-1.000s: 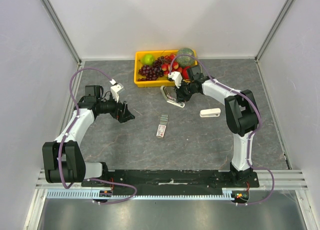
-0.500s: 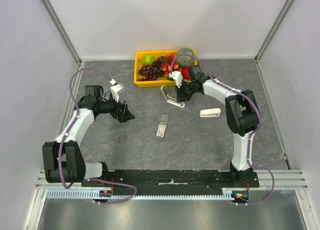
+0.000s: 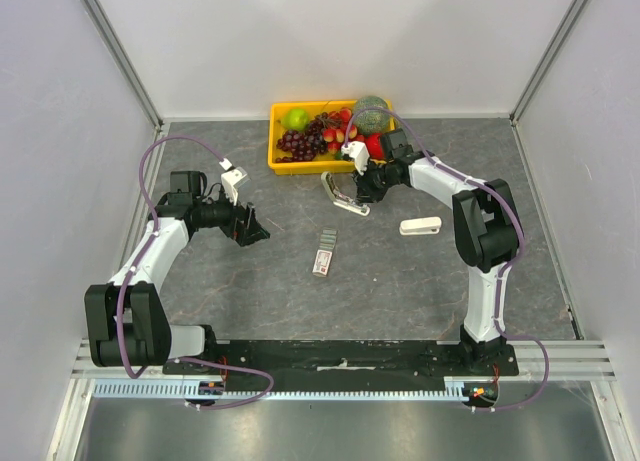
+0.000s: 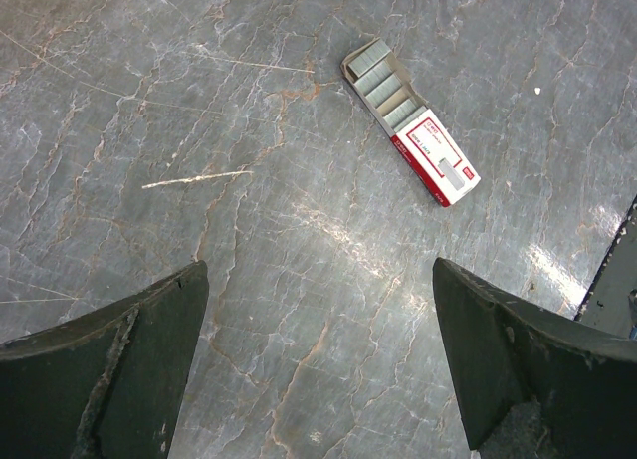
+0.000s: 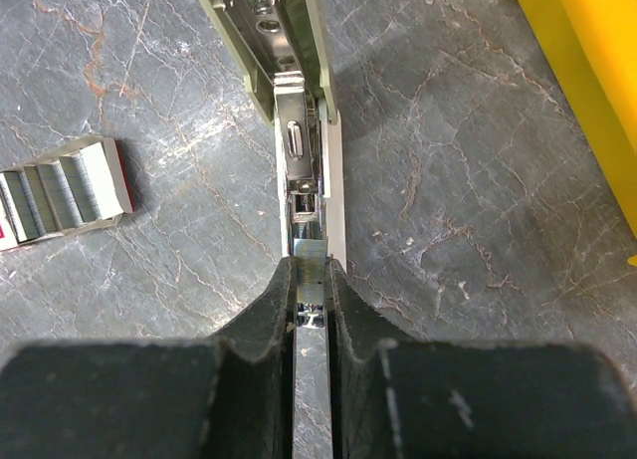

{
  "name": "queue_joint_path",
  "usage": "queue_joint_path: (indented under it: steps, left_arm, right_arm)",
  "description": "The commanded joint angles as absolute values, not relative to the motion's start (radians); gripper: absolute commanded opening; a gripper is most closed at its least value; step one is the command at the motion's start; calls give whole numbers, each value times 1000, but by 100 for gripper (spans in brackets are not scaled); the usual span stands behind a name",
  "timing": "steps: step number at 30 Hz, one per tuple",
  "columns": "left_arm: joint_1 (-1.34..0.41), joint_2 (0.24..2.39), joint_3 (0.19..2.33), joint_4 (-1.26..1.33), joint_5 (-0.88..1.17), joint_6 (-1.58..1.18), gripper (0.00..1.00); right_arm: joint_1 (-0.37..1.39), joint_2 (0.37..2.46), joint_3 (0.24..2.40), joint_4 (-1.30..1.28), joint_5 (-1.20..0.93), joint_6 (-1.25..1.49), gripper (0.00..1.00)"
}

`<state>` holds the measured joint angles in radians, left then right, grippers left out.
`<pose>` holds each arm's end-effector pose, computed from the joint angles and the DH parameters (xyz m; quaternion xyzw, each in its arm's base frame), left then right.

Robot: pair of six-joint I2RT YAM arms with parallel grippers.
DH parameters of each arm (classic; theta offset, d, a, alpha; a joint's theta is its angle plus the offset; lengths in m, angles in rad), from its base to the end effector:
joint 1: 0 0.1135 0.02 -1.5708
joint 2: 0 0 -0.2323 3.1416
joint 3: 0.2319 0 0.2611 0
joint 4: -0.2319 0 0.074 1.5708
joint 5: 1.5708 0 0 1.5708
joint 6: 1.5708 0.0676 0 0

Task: Load the staples into the stapler
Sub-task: Install the staple into the stapler.

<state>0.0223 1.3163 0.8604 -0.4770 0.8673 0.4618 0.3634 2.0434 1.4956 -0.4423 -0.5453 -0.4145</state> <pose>0.2873 -0.0452 0.1857 0.3164 0.8122 -0.3192 0.3719 0.4046 0.1914 0.1290 -0.4213 0.8246 0.2509 0.2822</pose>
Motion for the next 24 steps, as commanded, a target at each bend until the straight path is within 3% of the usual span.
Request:
queue_joint_path:
  steps: [1,24]
  left_arm:
    - [26,1315,854,-454,894,479,100]
    - [26,1319,858,-454,894,474,100]
  right_arm:
    - [359,2023,1531,-448,-571,-431,14]
    - [357,2051,1536,-476,-561,-474,14]
